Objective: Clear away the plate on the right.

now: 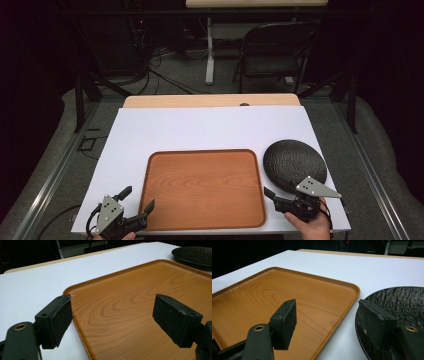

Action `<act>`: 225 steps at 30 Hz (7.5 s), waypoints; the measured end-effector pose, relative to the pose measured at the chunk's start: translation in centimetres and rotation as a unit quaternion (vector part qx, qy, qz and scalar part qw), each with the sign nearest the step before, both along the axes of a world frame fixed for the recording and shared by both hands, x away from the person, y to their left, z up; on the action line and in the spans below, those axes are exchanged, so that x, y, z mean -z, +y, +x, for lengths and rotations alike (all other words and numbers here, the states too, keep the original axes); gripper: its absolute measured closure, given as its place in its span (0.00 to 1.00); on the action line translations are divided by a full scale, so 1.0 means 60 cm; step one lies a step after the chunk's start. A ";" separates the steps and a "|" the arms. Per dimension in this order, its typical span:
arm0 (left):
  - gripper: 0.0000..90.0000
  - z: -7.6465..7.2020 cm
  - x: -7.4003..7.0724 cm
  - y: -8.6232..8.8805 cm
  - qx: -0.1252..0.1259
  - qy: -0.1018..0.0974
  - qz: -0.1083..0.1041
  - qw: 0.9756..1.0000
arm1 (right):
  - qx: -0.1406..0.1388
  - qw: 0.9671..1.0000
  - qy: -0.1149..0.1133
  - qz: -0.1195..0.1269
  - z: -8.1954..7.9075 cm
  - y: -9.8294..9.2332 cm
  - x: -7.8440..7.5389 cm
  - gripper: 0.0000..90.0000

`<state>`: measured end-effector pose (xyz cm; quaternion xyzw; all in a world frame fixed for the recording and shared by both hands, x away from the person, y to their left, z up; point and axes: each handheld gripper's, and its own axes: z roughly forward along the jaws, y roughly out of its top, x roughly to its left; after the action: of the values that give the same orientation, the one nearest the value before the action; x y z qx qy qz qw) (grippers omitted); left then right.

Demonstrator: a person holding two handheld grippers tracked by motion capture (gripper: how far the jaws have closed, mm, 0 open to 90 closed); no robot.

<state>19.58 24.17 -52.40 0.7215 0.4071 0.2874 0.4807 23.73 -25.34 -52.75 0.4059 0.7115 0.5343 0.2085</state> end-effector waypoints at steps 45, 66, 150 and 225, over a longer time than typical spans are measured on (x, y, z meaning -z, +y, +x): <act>0.18 -0.007 -0.001 -0.003 0.001 0.004 0.006 1.000 | 0.069 0.992 0.107 -0.003 0.070 -0.110 -0.044 0.44; 0.18 -0.006 0.000 -0.002 0.000 0.006 0.006 1.000 | 0.145 0.980 0.136 0.006 0.075 -0.208 -0.041 0.47; 0.18 -0.003 0.003 -0.002 0.000 0.017 0.005 1.000 | 0.219 0.934 0.242 0.147 0.100 -0.267 0.068 0.69; 0.18 -0.001 0.003 -0.001 0.002 0.021 0.007 1.000 | 0.171 0.890 0.381 0.183 0.183 -0.270 -0.051 0.97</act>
<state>19.50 24.10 -52.61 0.7316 0.4139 0.2742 0.4672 34.71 -41.53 -49.72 0.7249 0.5451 0.4155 -0.0687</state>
